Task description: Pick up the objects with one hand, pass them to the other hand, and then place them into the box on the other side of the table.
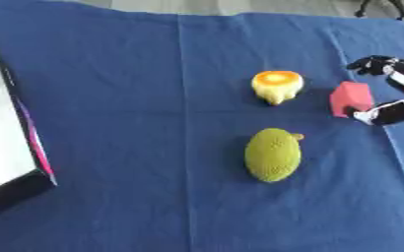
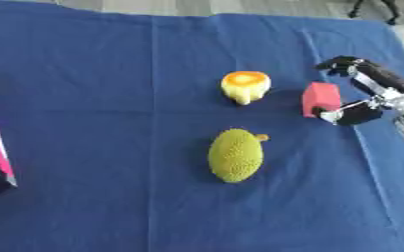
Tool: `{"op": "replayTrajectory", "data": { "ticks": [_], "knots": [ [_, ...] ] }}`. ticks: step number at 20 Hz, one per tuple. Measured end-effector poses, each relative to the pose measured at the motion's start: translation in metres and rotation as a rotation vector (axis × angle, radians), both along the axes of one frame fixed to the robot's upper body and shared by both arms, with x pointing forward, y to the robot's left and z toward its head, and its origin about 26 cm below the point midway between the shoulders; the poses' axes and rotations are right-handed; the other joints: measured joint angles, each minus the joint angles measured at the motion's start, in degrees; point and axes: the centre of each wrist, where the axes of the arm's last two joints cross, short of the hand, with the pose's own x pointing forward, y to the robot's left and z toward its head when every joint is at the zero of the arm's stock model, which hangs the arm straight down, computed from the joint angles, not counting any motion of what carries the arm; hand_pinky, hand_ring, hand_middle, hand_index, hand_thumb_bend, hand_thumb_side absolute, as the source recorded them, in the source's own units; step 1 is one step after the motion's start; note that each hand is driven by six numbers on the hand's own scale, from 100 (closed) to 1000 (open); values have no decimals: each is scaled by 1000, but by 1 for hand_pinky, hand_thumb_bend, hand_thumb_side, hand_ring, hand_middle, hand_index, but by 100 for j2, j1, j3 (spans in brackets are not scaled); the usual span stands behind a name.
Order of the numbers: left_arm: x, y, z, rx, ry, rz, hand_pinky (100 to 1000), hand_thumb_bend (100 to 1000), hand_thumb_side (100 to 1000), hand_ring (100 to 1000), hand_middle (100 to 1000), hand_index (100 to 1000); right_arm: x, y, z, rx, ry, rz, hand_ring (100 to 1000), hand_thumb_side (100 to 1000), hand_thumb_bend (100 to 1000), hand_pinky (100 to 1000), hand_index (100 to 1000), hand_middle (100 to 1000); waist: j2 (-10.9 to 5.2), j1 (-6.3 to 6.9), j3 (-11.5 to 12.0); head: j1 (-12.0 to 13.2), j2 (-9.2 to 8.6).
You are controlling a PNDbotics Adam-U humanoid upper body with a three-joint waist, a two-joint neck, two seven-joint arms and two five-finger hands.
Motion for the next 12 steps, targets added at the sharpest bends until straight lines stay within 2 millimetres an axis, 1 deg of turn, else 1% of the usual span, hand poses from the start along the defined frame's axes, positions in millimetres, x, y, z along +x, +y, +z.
{"op": "replayTrajectory", "data": {
  "ticks": [6, 12],
  "knots": [
    [-6, -1, 11, -6, -56, -5, 952, 108, 815, 878, 1000, 761, -3, -4, -4, -29, 20, -38, 840, 142, 405, 867, 885, 869, 11, 1, 7, -32, 0],
    [-10, -1, 17, -7, -87, -1, 950, 104, 811, 876, 1000, 760, -5, -6, -5, -41, 28, -54, 839, 137, 404, 867, 883, 867, 21, 2, 28, -61, 1]
  ]
}}
